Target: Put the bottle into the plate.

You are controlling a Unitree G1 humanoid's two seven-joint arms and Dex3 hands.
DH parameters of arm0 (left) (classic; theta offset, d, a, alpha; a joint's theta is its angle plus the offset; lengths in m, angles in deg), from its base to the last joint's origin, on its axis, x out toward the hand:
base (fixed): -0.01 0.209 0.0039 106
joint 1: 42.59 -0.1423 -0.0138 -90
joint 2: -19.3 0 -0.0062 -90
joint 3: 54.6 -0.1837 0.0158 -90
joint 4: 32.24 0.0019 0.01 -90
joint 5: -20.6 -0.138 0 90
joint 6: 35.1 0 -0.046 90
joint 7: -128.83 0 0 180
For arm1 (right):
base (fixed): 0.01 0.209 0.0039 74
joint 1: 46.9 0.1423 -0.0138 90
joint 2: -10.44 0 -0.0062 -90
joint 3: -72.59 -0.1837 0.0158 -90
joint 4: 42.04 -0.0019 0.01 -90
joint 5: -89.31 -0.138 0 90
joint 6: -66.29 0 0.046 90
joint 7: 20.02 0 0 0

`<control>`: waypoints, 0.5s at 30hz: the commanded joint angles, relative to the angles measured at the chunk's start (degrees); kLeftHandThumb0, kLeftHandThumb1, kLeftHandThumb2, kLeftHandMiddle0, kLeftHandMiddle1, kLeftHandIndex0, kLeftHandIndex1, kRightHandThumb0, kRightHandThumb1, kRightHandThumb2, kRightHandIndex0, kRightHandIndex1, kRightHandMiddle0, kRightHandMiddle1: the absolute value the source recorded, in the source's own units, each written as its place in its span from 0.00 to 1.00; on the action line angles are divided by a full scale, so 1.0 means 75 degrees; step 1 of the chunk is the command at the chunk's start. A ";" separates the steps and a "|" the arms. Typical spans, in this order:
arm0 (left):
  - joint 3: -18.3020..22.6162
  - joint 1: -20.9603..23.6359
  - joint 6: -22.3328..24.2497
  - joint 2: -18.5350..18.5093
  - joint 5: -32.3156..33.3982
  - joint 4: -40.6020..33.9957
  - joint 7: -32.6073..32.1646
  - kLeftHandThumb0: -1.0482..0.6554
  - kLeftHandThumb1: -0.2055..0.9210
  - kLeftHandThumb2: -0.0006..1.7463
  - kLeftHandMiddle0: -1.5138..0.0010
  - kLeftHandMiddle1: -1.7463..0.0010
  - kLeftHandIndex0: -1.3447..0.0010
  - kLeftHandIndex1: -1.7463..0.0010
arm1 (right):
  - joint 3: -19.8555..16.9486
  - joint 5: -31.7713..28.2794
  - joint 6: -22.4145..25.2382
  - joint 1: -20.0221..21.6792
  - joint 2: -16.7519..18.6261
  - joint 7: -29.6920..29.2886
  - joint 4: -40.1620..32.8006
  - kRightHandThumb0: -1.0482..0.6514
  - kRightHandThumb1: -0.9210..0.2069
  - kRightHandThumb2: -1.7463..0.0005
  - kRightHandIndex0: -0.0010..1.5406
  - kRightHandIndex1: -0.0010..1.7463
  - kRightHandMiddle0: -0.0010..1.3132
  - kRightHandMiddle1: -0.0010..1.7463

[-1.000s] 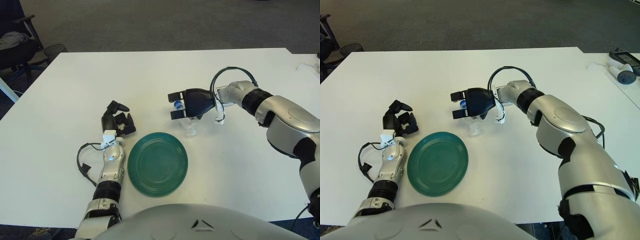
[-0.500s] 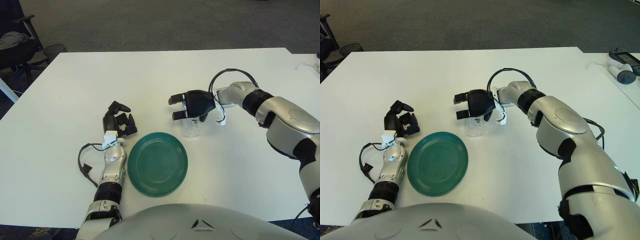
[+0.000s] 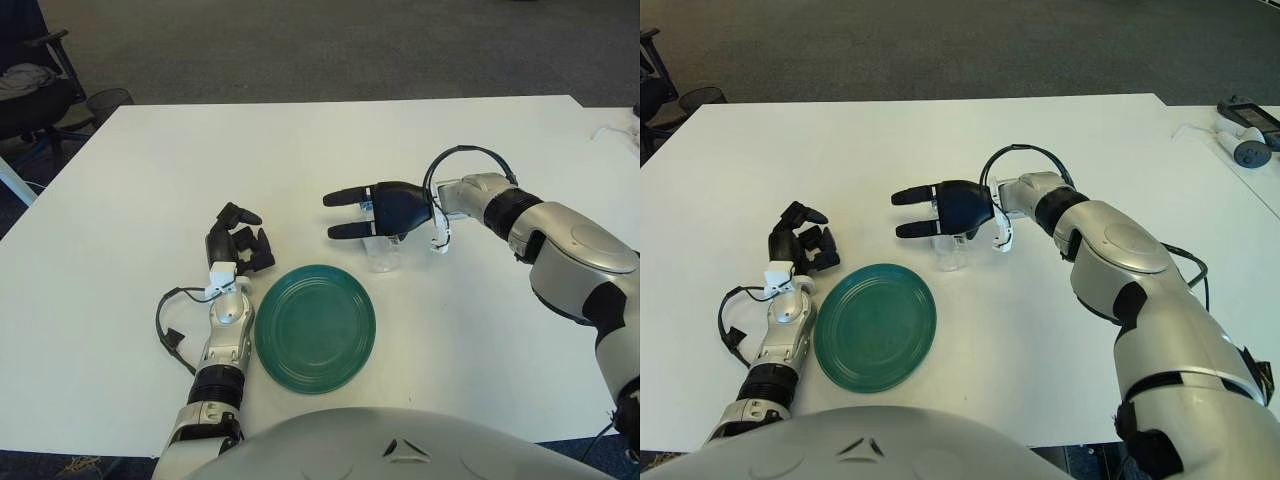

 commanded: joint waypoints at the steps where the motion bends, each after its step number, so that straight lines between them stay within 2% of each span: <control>1: -0.0100 -0.0516 0.0253 0.0108 -0.0137 0.0367 -0.0081 0.29 0.28 0.90 0.14 0.00 0.42 0.00 | 0.0083 0.0099 0.0226 -0.0001 0.0116 -0.0301 0.0163 0.07 0.13 0.77 0.00 0.00 0.00 0.00; 8: -0.0128 -0.0560 0.0307 0.0118 -0.0169 0.0281 -0.0118 0.28 0.27 0.91 0.13 0.00 0.41 0.00 | 0.0108 0.0060 0.0190 -0.0001 0.0182 -0.0264 0.0316 0.02 0.04 0.85 0.00 0.00 0.00 0.00; 15: -0.0135 -0.0634 0.0318 0.0149 -0.0101 0.0151 -0.0077 0.28 0.27 0.91 0.13 0.00 0.41 0.00 | 0.0037 -0.0140 -0.0253 0.0050 0.0181 0.0117 0.0374 0.00 0.00 0.83 0.00 0.00 0.00 0.00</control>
